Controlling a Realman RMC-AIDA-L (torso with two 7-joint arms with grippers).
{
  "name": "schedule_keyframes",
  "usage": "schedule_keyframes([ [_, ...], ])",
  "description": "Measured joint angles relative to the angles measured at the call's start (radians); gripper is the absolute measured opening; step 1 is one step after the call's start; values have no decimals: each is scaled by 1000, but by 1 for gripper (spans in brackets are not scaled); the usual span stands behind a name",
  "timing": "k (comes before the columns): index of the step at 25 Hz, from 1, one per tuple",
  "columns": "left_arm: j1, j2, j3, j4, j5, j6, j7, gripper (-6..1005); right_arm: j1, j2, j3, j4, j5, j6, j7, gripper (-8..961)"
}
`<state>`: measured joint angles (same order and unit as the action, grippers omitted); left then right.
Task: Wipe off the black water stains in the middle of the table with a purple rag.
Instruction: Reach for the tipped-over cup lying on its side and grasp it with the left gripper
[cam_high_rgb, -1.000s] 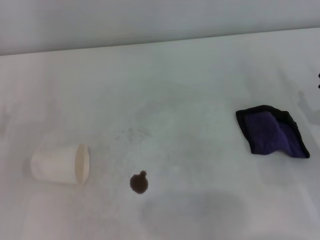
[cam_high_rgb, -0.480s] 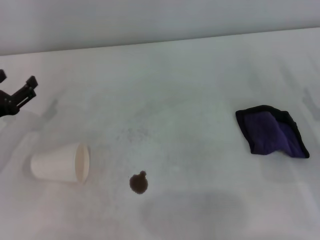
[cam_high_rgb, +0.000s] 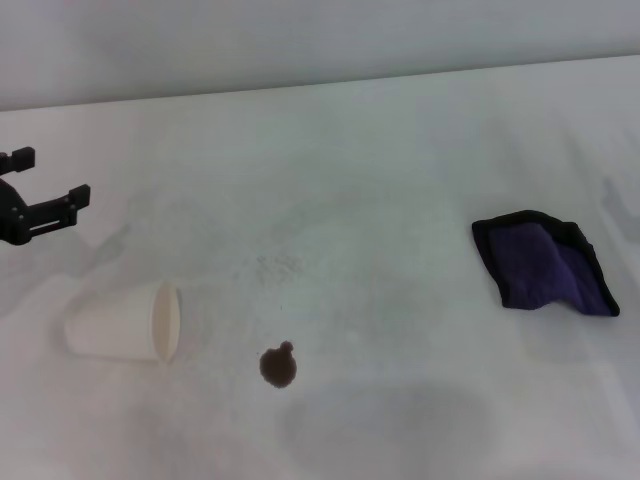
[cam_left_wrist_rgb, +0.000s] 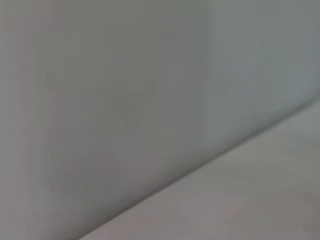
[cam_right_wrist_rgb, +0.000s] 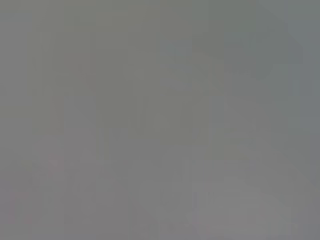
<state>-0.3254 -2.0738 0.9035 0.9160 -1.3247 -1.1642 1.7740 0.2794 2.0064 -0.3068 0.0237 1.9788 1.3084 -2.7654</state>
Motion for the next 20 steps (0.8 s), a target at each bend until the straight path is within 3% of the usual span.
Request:
schedule_keyframes([
  [2, 0, -1, 0, 82, 77, -35, -36, 877, 3, 0, 0, 0, 0, -12, 0, 870],
  [11, -5, 7, 25, 249, 263, -196, -45, 877, 4, 1, 20, -13, 0, -86, -3, 870],
  [15, -11, 42, 86, 269, 284, -223, -66, 877, 0, 1, 38, -9, 0, -90, -3, 871],
  [20, -13, 50, 101, 284, 288, -256, -57, 877, 1, 2, 39, 13, -1, -85, -3, 871],
])
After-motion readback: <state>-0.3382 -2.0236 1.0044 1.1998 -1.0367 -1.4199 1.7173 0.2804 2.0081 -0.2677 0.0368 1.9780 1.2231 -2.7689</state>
